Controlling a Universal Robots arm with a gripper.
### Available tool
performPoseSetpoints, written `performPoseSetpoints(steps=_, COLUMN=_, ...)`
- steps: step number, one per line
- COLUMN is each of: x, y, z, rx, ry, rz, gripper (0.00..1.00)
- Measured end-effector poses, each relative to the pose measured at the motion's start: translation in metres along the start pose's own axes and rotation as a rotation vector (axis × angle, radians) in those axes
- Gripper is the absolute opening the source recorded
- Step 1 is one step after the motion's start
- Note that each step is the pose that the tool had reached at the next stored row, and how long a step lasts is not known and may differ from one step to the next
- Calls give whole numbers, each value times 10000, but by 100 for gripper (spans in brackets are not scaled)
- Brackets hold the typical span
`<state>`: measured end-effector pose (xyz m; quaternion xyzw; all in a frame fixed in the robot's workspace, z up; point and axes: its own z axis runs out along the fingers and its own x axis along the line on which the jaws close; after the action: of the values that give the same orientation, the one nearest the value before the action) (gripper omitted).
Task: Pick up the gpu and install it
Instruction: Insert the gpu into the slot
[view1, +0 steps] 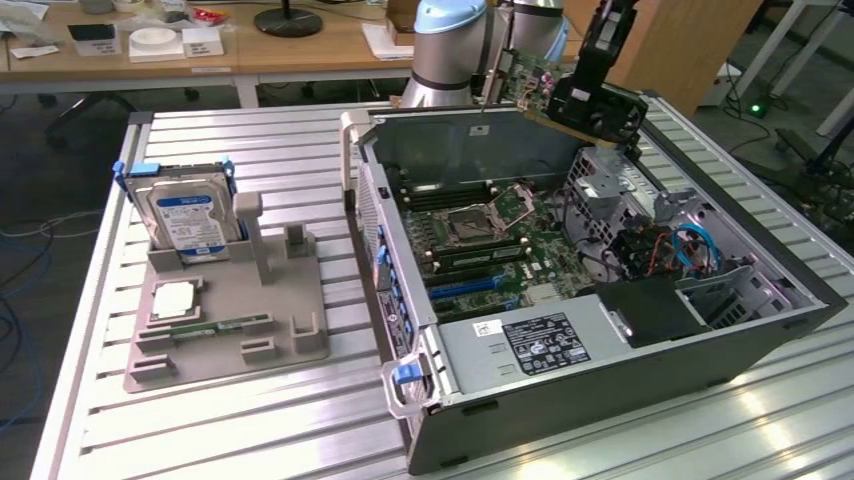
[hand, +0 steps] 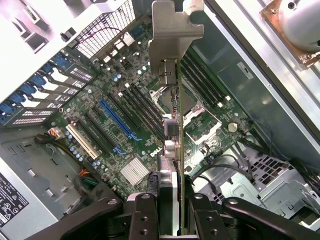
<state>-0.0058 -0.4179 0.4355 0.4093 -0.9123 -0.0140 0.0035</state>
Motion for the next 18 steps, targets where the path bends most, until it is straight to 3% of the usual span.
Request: performPoseSetpoints(steps=18, x=0, y=0, z=0, rx=-1, ry=5, rz=-182, gripper=28)
